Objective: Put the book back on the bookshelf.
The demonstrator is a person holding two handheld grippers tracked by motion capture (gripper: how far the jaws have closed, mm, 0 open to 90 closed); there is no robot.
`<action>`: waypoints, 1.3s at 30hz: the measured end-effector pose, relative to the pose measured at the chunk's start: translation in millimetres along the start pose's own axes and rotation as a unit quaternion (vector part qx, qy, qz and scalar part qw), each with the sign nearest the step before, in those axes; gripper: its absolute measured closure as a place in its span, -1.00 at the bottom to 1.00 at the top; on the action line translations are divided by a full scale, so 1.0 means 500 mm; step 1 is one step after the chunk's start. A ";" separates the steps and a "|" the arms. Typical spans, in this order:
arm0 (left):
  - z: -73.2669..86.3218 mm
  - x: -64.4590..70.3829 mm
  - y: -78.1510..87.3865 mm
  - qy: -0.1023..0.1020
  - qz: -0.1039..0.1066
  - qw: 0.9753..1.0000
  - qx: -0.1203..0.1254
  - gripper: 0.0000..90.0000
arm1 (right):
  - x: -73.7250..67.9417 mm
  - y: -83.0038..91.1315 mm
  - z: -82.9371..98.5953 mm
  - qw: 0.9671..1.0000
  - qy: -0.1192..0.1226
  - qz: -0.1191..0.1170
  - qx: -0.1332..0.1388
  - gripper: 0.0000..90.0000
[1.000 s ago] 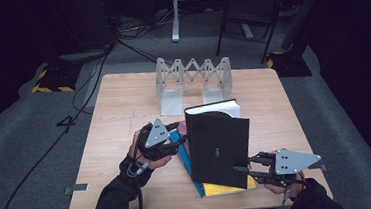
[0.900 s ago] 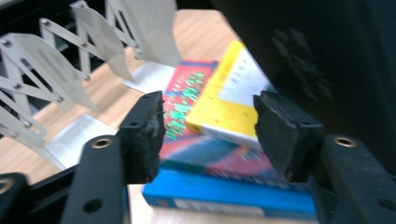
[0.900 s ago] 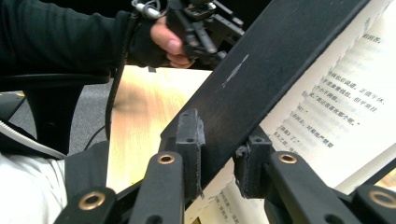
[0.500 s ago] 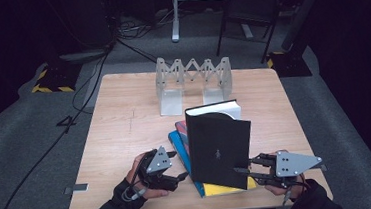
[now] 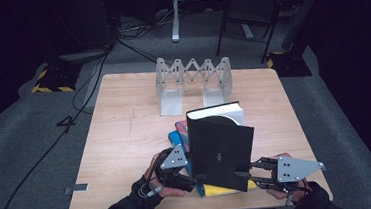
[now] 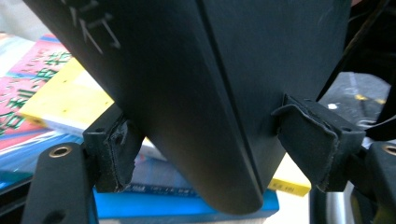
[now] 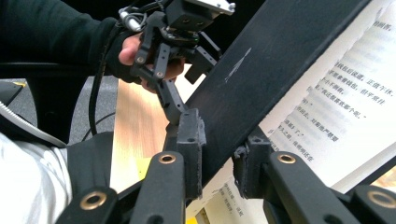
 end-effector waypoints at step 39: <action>-0.064 -0.004 -0.014 -0.102 -0.006 0.994 0.025 0.09 | 0.074 -0.010 0.030 0.989 -0.084 0.123 -0.014 -0.33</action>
Point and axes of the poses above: each handheld gripper's, and its own axes: y roughly backward along the jaws, z roughly out of its underside, x roughly to its right, the point moved 4 cm from there along -y, roughly forward along the jaws, and after that the axes turned 15 degrees about -y, right-handed, at the moved point
